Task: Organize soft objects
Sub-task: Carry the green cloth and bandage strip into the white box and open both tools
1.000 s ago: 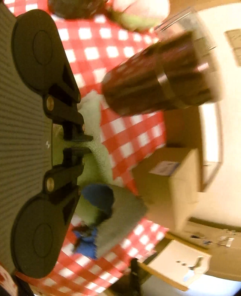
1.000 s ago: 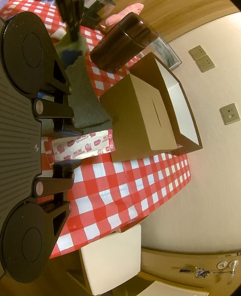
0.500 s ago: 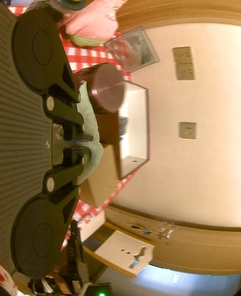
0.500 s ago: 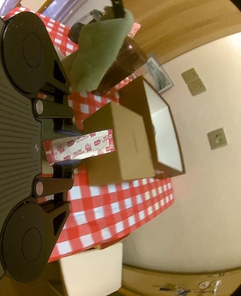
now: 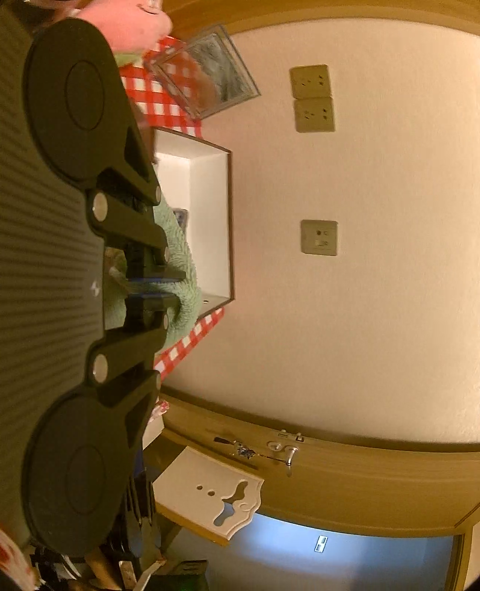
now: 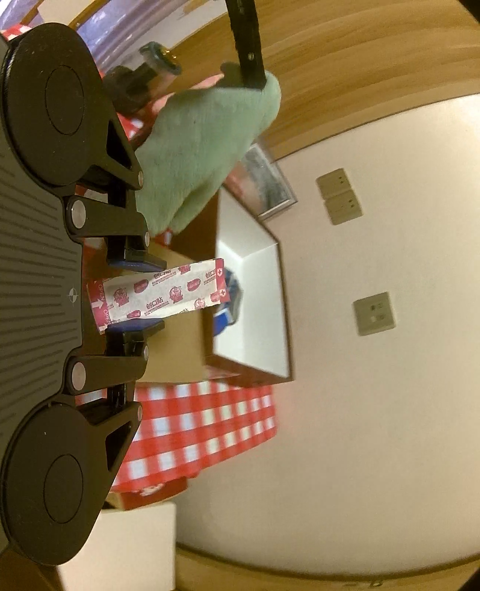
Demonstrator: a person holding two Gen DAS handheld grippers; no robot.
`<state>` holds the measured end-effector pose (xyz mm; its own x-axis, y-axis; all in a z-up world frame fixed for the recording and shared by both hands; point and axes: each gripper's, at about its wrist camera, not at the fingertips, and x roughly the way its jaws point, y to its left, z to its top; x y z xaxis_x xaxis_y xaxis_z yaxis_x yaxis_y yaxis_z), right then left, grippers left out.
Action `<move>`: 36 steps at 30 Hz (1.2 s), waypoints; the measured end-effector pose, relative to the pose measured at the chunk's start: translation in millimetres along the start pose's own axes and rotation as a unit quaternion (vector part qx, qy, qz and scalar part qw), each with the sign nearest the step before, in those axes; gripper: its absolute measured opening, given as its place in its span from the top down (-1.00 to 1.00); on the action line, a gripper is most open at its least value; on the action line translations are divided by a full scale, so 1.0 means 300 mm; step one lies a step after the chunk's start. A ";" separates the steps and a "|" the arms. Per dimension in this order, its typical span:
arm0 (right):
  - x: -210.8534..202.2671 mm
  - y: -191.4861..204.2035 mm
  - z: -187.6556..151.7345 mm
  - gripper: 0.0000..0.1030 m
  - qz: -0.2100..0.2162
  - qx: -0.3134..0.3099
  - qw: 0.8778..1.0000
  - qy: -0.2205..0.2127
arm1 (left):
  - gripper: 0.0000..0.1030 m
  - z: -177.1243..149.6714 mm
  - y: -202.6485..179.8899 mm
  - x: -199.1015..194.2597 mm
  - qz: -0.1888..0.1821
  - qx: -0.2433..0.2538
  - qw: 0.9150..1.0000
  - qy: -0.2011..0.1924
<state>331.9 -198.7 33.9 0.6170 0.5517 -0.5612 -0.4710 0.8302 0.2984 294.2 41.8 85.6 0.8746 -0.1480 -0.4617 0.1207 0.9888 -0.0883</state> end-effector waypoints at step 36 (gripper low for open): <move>0.694 -0.135 0.424 0.48 -0.029 -0.055 0.997 0.035 | 0.89 0.400 0.371 0.802 0.093 0.066 0.991 0.064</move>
<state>559.6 -107.1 3.1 0.6014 0.4929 -0.6288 -0.5046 0.8445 0.1794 574.3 118.9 70.6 0.8218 0.0439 -0.5681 0.0303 0.9922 0.1206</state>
